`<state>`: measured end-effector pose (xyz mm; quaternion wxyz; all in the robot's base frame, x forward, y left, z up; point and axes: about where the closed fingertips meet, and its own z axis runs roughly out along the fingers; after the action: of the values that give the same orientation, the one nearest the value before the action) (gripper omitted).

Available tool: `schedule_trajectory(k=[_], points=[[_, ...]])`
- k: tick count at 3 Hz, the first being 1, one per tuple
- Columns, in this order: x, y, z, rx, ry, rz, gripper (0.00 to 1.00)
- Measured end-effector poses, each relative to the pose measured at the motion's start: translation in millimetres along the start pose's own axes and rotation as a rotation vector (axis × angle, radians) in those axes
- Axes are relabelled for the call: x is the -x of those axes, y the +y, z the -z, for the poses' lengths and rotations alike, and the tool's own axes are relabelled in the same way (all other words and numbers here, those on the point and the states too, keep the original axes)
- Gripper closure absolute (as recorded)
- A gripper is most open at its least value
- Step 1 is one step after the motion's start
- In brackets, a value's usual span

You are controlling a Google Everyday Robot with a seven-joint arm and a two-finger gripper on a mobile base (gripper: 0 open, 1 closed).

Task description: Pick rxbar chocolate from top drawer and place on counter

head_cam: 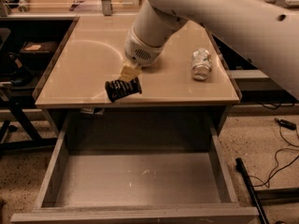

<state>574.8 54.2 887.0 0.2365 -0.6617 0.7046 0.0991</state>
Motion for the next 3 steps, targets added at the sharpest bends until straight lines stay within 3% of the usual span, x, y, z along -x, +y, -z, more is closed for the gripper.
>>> schedule_trajectory(k=[3], points=[[38.9, -46.7, -24.4, 0.058, -0.004, 0.032, 1.00]])
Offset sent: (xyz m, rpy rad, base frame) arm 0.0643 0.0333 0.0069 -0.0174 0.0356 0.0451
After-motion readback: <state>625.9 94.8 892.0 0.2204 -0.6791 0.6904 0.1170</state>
